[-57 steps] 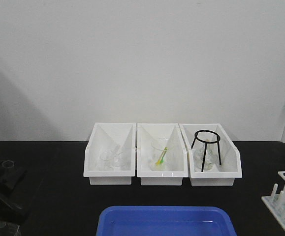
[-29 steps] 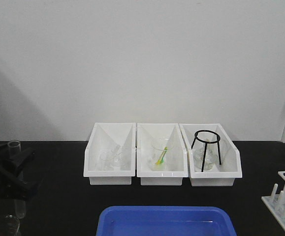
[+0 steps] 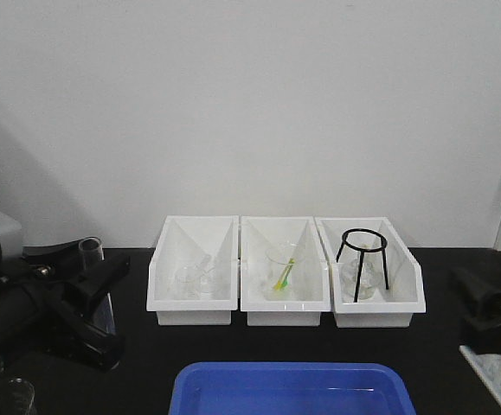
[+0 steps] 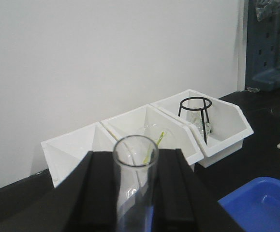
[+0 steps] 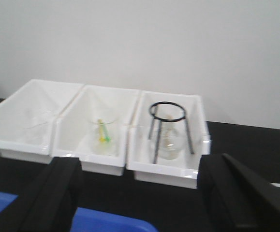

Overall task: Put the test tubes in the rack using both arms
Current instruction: 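Bring the held tube toward the right gripper and grasp it there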

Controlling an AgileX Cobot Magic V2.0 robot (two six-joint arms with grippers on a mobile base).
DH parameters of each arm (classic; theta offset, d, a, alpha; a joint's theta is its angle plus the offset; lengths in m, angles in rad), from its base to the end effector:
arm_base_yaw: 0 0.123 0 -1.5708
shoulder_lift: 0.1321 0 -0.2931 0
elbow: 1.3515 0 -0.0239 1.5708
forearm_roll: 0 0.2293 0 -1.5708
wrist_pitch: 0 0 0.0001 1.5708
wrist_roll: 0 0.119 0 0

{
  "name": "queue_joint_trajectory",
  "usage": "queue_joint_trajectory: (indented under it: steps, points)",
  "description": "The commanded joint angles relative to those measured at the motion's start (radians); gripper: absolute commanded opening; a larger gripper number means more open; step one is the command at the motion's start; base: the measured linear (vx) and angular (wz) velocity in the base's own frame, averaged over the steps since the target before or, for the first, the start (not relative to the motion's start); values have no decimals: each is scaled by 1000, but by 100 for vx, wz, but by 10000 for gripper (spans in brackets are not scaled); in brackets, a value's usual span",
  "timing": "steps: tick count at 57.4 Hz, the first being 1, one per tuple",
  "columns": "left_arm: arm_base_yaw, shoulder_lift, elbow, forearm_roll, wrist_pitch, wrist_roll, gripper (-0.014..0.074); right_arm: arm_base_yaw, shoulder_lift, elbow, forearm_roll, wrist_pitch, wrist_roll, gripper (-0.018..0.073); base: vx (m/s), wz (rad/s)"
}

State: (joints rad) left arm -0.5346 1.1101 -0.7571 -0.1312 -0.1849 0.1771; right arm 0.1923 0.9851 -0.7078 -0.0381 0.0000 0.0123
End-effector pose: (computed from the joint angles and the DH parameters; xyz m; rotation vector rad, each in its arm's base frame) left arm 0.2179 -0.1257 0.3533 0.4606 1.6000 -0.3498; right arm 0.2141 0.0417 0.3440 -0.1918 1.7520 0.1210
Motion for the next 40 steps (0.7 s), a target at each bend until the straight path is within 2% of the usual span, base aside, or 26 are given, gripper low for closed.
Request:
queue_joint_trajectory:
  steps: [1,10,20,30,40]
  points:
    - [-24,-20,-36,-2,-99,-29,-21,100,21,-33,-13,-127,-7,544,0,0]
    - [-48,-20,-36,9,-133,-77,-21,283,100,-33,-12,-201,-7,544,0,0]
    - [-94,-5,-36,9,-135,-145,-21,431,182,-33,-12,-279,-7,544,0,0]
    - [-147,32,-36,9,-133,-191,-21,520,247,-33,-13,-336,-7,544,0,0]
    - [-194,49,-36,9,-116,-191,-21,565,298,-33,-13,-386,-5,544,0,0]
